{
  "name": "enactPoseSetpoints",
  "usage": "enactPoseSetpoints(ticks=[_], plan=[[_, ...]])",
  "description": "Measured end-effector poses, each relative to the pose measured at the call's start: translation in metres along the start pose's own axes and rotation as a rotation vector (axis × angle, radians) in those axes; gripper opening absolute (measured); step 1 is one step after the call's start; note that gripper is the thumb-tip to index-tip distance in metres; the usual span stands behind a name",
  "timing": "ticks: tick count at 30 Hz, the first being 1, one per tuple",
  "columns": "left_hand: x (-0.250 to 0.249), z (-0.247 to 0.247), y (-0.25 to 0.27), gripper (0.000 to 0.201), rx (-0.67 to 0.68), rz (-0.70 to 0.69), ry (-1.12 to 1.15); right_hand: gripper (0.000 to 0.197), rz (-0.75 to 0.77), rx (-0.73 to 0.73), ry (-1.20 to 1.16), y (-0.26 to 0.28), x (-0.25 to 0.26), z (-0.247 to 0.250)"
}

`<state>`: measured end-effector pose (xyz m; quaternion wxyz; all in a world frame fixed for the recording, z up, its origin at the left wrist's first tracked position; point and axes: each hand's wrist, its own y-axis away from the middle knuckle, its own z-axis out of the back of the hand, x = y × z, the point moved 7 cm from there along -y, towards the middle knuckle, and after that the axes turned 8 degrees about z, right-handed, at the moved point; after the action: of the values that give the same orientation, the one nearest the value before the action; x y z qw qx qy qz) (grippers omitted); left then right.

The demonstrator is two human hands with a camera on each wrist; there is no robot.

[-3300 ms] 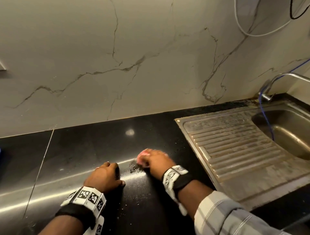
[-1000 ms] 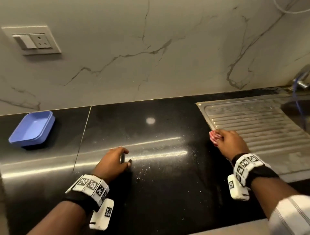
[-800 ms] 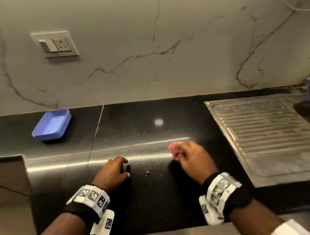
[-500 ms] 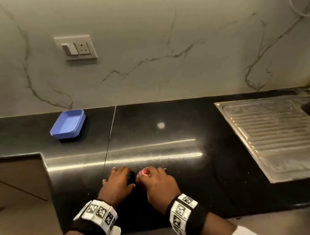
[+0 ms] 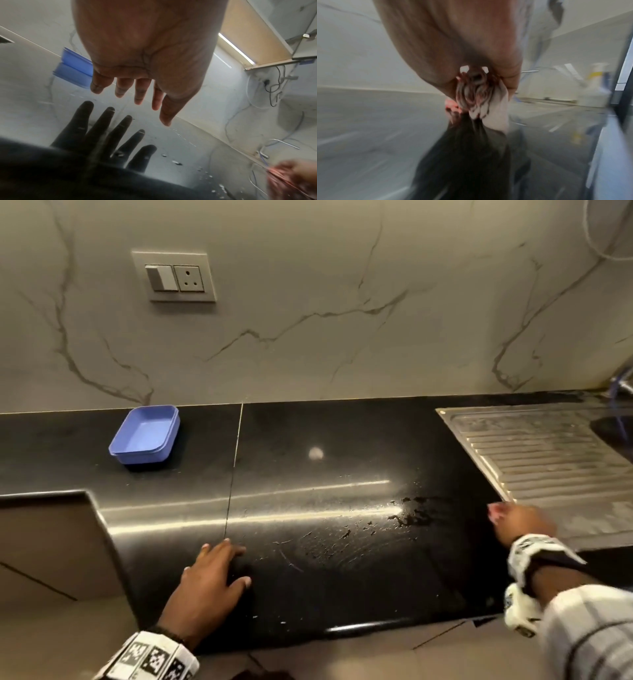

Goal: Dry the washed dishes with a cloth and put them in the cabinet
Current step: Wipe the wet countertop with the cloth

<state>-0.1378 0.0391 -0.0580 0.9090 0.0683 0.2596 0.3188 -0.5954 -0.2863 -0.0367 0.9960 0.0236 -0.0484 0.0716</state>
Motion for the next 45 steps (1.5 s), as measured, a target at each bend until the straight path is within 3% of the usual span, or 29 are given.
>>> enactPoseSetpoints(ticks=[2,4,8,11,14,17,20,23,26,29,31,33,35,37,41,45], plan=[[0.026,0.008,0.004,0.051,-0.041,0.065,0.031,0.030,-0.088,-0.048,-0.037,0.002,-0.012,0.019],[0.043,0.017,0.010,0.047,-0.096,0.108,0.068,0.031,-0.027,-0.068,-0.150,0.017,0.035,0.026],[0.050,0.034,0.023,0.046,-0.229,0.075,0.201,0.032,0.433,0.034,-0.385,0.102,0.210,0.007],[0.055,0.044,0.030,0.051,-0.310,0.061,0.300,0.036,0.786,0.078,-0.359,0.179,0.327,-0.002],[0.065,0.053,0.039,0.059,-0.373,0.080,0.387,0.034,1.003,0.110,-0.310,0.238,0.408,-0.018],[0.075,0.057,0.046,0.063,-0.367,0.115,0.466,0.035,1.127,0.196,-0.210,0.273,0.452,-0.039],[0.080,0.053,0.049,0.059,-0.330,0.124,0.495,0.053,1.163,0.245,-0.137,0.285,0.464,-0.054],[0.074,0.046,0.052,0.050,-0.293,0.070,0.419,0.039,1.122,0.222,-0.125,0.266,0.456,-0.057],[0.072,0.036,0.055,0.047,-0.242,0.029,0.358,0.028,0.900,0.165,-0.110,0.198,0.408,-0.056],[0.073,0.026,0.057,0.048,-0.201,0.000,0.329,0.032,0.582,0.159,-0.069,0.129,0.313,-0.045],[0.074,0.017,0.056,0.048,-0.189,0.007,0.310,0.036,0.368,0.160,-0.039,0.105,0.249,-0.031],[0.072,0.011,0.053,0.046,-0.183,0.021,0.311,0.031,0.279,0.130,-0.044,0.105,0.226,-0.019],[0.067,0.009,0.048,0.042,-0.196,0.021,0.330,0.027,0.394,0.052,-0.133,0.129,0.252,-0.012],[0.058,0.009,0.045,0.037,-0.215,0.032,0.341,0.029,0.615,0.050,-0.251,0.177,0.301,-0.017],[0.046,0.004,0.042,0.034,-0.226,0.052,0.345,0.039,0.963,0.080,-0.193,0.279,0.383,-0.048],[0.046,-0.004,0.046,0.035,-0.203,0.056,0.324,0.041,0.982,0.095,-0.135,0.291,0.363,-0.058]])
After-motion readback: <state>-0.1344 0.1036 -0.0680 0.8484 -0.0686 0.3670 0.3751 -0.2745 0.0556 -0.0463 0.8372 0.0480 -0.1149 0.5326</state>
